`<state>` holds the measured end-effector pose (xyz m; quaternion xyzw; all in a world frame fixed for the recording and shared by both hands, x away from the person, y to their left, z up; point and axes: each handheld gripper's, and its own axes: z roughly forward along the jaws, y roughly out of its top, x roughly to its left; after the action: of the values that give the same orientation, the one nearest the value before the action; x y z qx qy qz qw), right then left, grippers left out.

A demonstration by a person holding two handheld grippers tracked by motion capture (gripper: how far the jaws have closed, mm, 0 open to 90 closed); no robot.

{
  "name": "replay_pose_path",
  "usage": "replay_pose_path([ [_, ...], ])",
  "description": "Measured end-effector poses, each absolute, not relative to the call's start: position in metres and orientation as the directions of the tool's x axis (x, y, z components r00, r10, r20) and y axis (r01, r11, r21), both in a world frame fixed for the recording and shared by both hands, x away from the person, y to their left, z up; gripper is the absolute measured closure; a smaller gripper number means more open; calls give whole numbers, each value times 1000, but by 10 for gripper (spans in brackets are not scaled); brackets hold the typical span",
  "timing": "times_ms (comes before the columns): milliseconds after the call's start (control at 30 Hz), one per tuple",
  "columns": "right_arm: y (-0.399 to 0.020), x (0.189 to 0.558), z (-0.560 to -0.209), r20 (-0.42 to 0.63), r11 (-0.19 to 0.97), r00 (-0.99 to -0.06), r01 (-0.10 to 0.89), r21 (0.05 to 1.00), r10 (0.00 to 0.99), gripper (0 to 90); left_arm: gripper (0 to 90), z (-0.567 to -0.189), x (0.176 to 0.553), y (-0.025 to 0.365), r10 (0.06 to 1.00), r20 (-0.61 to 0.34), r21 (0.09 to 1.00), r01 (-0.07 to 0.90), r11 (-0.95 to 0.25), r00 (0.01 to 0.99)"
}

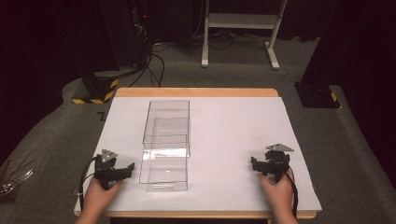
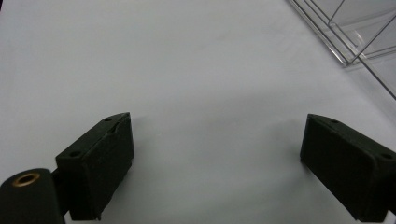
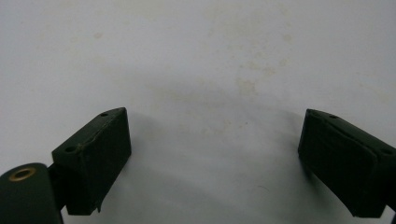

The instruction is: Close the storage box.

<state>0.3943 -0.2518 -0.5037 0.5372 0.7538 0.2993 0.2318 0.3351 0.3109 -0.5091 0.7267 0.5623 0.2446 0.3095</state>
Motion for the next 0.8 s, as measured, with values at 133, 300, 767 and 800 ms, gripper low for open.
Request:
replay_pose_path([
  [133,-252,394,-504,-26,242,-315,672,700,949,90,100,-509,335,311,969,4,725,667,-173,247],
  [300,-252,395,-503,-25,242,-314,675,697,949,90,99,-509,335,311,968,8,724,667,-178,250],
  [767,-252,395,-503,-19,239,-316,677,696,949,91,99,-509,335,311,969,7,723,668,-177,249],
  [800,-252,395,-503,-22,242,-317,674,697,948,91,99,-509,335,311,968,8,723,668,-178,249],
])
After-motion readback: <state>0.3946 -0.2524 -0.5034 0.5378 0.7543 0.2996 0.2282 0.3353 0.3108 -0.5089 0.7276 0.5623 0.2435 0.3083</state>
